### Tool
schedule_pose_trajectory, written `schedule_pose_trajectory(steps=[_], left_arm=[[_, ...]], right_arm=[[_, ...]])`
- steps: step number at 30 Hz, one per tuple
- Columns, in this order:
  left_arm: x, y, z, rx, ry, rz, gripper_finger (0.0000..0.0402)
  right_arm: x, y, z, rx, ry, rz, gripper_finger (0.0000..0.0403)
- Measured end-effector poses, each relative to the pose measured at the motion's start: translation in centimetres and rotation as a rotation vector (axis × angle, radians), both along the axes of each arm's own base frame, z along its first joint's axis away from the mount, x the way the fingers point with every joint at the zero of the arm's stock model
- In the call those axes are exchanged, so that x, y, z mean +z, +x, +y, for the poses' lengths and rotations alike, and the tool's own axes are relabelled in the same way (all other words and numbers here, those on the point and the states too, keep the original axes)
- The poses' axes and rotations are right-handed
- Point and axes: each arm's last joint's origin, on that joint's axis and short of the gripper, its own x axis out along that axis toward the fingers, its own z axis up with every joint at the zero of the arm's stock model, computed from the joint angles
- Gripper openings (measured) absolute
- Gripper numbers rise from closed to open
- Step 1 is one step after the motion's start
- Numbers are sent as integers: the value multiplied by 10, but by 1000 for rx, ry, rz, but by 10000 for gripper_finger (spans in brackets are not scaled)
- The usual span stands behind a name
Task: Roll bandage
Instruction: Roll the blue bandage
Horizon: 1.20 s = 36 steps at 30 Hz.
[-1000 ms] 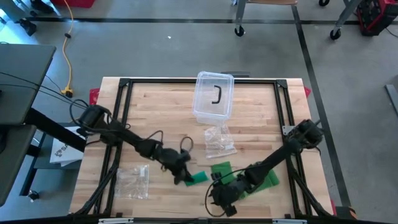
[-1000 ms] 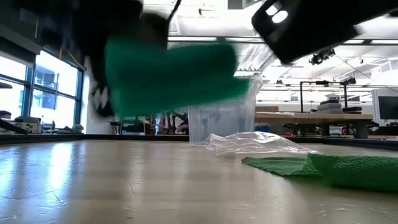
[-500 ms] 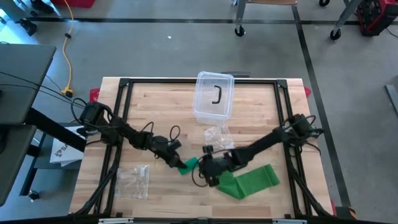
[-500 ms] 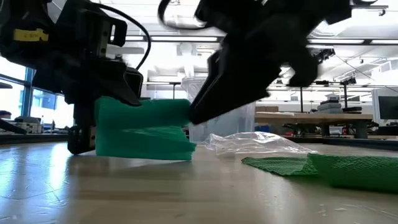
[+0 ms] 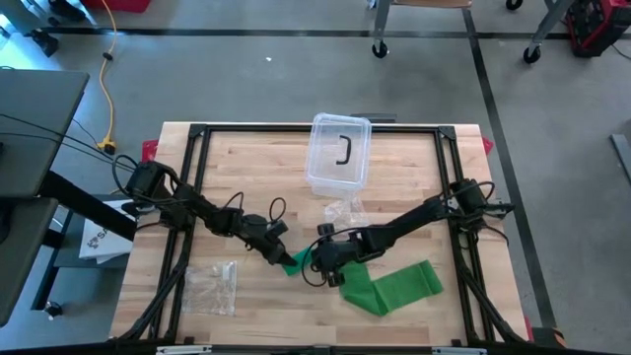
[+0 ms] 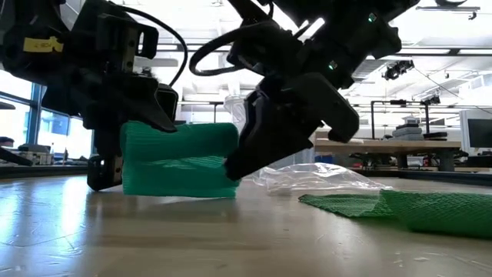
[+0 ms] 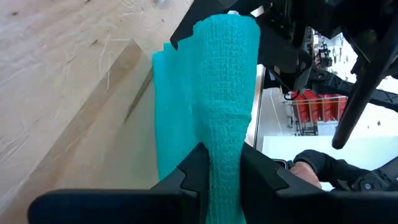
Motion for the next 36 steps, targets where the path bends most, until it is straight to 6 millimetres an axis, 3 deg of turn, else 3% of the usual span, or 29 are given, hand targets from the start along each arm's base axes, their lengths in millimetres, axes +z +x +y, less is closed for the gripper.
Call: schedule_pose_trajectory(steps=[7,14,20,23,29,36], left_arm=[[0,0,1,19,7,0,56],[-1,0,2,49,23,-2,56],[-1,1,2,68,29,1,56],[-1,1,3,100,43,1,56],[-3,0,4,130,57,35,56],[-4,0,4,133,54,44,56]], right_arm=[[0,0,-2,-16,20,8,111],[-18,-1,5,-40,34,44,81],[-16,-5,16,-58,37,39,34],[-14,-9,24,-34,40,49,6],[-13,-18,41,30,13,58,5],[-12,-34,73,75,-133,7,2]])
